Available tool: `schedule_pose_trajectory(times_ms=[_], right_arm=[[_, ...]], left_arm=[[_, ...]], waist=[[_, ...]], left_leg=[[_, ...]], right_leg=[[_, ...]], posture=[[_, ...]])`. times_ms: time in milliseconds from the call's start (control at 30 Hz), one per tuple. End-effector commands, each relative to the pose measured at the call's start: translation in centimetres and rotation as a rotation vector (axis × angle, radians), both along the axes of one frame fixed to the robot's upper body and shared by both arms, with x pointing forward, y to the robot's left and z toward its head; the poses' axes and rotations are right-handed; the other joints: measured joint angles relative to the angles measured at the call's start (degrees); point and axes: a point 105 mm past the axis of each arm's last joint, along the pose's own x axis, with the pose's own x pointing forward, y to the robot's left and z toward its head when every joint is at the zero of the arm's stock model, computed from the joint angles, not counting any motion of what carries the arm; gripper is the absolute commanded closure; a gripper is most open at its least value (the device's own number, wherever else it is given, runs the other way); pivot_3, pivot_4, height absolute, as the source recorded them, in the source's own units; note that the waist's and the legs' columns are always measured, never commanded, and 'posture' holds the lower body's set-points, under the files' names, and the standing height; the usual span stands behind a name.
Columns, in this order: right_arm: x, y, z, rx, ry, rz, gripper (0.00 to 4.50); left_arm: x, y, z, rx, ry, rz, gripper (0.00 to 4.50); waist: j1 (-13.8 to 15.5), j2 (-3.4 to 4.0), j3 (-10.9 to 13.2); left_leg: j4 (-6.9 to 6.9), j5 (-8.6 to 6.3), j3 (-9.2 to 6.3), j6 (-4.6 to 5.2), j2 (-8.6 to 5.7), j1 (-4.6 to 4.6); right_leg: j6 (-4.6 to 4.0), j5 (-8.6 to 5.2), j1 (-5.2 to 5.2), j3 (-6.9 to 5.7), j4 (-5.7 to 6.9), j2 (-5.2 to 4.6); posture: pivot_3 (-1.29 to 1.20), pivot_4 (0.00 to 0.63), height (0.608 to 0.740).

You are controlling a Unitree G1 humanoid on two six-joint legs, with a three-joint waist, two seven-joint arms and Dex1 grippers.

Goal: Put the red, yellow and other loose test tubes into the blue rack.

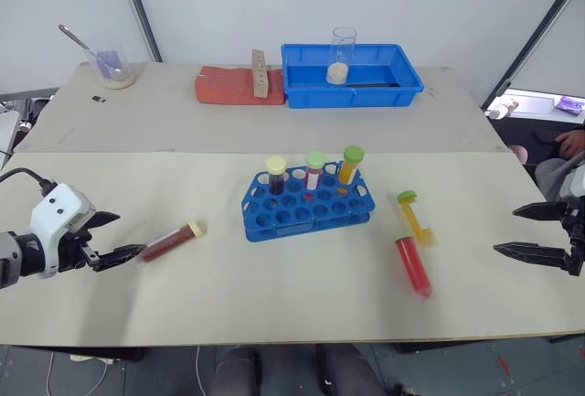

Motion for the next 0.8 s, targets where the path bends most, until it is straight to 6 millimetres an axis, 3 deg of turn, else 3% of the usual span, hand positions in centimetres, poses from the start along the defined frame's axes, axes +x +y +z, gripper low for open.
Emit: schedule_pose_trajectory(times_ms=[33, 333, 800], right_arm=[[0.1, 0.1, 1.1, -0.010, -0.047, 0.019, 0.00], [0.2, 0.0, 1.2, -0.005, -0.047, 0.020, 0.00], [0.5, 0.7, 1.4, 0.022, -0.064, 0.027, 0.00]], left_arm=[[0.1, 0.2, 1.2, 0.011, -0.032, 0.002, 0.05], [0.0, -0.1, 0.9, -0.017, -0.038, -0.019, 0.05], [-0.2, -0.8, 2.5, -0.108, -0.057, -0.064, 0.05]], waist=[[0.00, 0.00, 0.00], [-0.03, 0.00, 0.00], [-0.04, 0.00, 0.00]], left_leg=[[0.00, 0.00, 0.00, 0.00, 0.00, 0.00], [0.01, 0.01, -0.01, -0.01, 0.00, 0.19], [0.01, 0.02, -0.01, -0.02, 0.00, 0.19]], right_leg=[[0.00, 0.00, 0.00, 0.00, 0.01, 0.00], [-0.11, -0.12, 0.01, 0.02, 0.31, 0.04], [-0.12, -0.13, 0.01, 0.03, 0.32, 0.04]], posture=[[0.00, 0.150, 0.740], [0.00, 0.150, 0.740], [0.00, 0.150, 0.740]])
